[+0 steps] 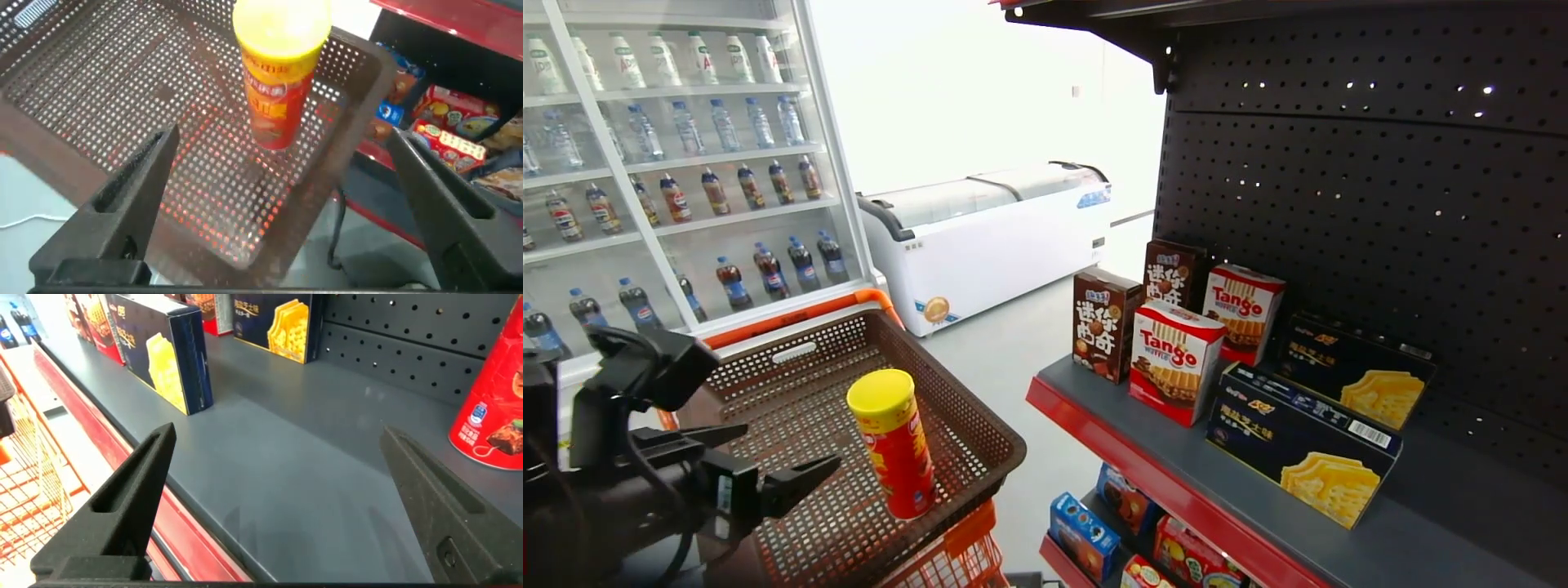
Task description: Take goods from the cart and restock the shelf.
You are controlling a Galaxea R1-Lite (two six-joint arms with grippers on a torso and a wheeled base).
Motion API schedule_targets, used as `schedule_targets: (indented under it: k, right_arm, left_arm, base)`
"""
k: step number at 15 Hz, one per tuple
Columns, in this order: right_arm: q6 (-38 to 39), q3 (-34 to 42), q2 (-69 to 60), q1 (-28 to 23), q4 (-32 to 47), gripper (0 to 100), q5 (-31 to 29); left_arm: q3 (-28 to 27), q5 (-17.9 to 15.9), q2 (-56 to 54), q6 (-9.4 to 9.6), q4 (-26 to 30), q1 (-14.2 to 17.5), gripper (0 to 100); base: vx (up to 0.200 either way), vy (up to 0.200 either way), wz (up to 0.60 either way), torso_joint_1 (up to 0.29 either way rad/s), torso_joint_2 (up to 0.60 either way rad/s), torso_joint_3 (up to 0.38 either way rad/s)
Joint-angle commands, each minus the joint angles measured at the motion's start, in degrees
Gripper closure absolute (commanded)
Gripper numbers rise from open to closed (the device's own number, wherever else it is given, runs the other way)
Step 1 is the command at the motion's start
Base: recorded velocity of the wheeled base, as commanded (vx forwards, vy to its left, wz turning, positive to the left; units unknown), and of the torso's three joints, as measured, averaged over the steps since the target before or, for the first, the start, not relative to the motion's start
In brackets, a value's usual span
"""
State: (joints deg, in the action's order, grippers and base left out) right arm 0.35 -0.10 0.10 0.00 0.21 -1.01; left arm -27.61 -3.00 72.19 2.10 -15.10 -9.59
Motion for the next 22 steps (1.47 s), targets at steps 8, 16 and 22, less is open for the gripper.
schedule_targets:
  k: [8,16,22]
  right_arm:
    - [0.00,0.01,-0.01,0.00,-0.03,0,0.05]
    - [0.00,0.01,0.08,0.00,-0.03,0,0.05]
    - [0.00,0.01,-0.01,0.00,-0.03,0,-0.04]
  left_arm:
    - [3.53,3.61,27.65,-0.08,-23.48,-3.33,0]
    - [7.05,3.79,39.16,-0.60,-40.62,-3.94,0]
    - [6.43,3.79,43.30,-1.57,-46.60,-4.20,0]
  base:
    - [0.000,0.000,0.00,0.000,0.00,0.000]
    - [0.000,0.000,0.00,0.000,0.00,0.000]
    - [0.000,0.000,0.00,0.000,0.00,0.000]
